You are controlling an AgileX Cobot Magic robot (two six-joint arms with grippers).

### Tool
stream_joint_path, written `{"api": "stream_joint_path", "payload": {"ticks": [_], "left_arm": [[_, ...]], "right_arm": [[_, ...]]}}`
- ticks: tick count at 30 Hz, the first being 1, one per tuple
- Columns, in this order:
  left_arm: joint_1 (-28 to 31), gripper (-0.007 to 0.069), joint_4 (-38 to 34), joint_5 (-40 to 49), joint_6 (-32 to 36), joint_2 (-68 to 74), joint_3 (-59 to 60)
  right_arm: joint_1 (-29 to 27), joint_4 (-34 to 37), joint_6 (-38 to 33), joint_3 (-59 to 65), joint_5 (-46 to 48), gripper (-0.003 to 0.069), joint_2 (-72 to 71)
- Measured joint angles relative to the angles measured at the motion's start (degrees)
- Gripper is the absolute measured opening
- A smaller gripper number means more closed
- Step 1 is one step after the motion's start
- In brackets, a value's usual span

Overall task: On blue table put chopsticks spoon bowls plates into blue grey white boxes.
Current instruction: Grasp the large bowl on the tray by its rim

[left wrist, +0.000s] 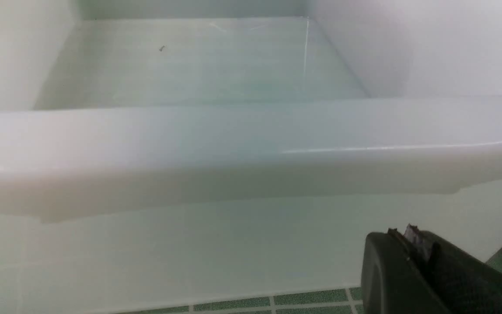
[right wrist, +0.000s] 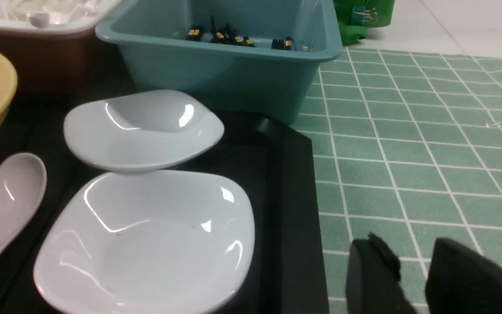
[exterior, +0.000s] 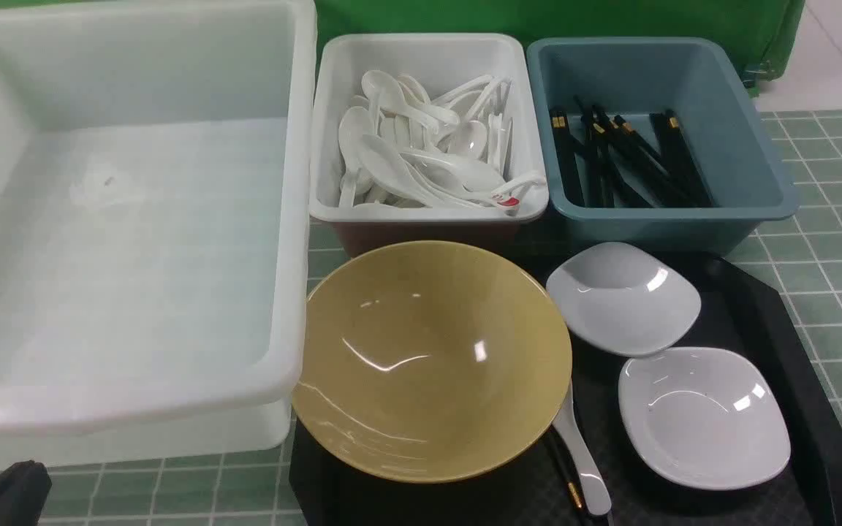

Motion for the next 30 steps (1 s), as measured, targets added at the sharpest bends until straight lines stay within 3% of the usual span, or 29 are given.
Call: {"api": "stream_joint_path", "payload": {"ticks": [30], "left_arm": [[0.0,0.0004,0.22,-2.42,0.76,0.0,0.4]], "right_arm": [[0.0,0.0,0.0,0.0,0.0,0.0236,0.0]]}}
